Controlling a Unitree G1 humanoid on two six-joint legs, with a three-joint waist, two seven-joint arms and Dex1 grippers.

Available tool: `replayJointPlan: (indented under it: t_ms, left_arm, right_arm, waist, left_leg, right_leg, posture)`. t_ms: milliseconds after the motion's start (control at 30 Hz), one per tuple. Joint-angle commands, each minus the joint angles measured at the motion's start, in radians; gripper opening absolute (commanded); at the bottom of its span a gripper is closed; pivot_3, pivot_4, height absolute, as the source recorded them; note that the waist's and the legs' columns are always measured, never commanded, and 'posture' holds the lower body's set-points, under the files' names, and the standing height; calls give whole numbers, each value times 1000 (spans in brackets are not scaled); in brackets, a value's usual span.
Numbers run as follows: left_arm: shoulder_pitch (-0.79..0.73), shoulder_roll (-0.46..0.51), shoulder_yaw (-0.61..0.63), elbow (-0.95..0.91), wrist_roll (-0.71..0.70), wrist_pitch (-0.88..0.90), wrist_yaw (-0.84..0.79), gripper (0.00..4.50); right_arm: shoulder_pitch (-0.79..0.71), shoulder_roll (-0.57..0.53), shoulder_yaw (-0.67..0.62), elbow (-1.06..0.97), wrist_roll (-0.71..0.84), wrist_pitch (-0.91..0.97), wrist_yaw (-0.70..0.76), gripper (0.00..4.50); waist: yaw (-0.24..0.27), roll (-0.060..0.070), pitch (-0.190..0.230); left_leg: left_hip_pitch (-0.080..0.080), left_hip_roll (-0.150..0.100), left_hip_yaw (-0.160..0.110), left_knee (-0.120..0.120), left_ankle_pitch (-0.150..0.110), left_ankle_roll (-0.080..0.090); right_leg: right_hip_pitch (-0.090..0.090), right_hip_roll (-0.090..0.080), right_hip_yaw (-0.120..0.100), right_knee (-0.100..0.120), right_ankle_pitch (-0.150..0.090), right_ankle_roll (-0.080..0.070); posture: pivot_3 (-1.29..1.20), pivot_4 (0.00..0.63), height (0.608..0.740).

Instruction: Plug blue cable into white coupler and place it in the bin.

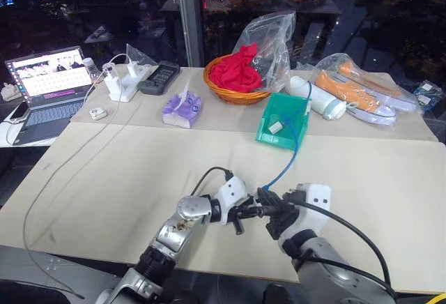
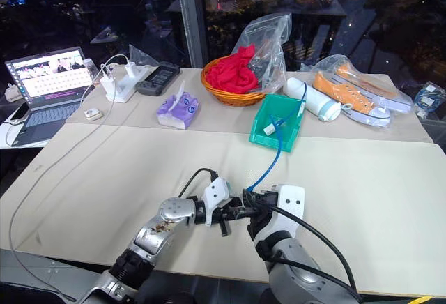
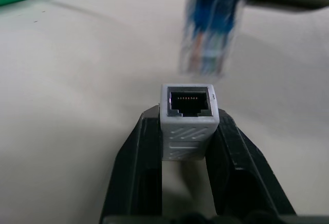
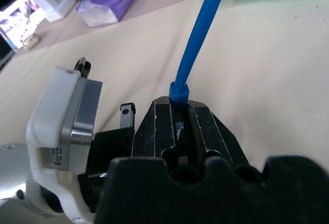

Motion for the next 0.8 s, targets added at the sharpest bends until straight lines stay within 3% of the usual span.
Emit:
replayJointPlan:
  t_ms: [33,800]
  left_arm:
    - [6,-8,-23,-7,-2,11,-12,664]
    - [16,-1,-20,-33,-2,24,-2,664]
  right_arm:
    - [-7,-8,18,-17,-38,9,22,0]
    - [-9,-14,46,27,-219,63,91,0]
  waist:
    - [0,0,0]
    - [0,0,0]
  left_leg:
    - [0,0,0,0,0,0]
    - [0,0,0,0,0,0]
  right_leg:
    - [0,0,0,0,0,0]
    - [0,0,0,0,0,0]
  posture:
    - [0,150,740]
    - [0,150,740]
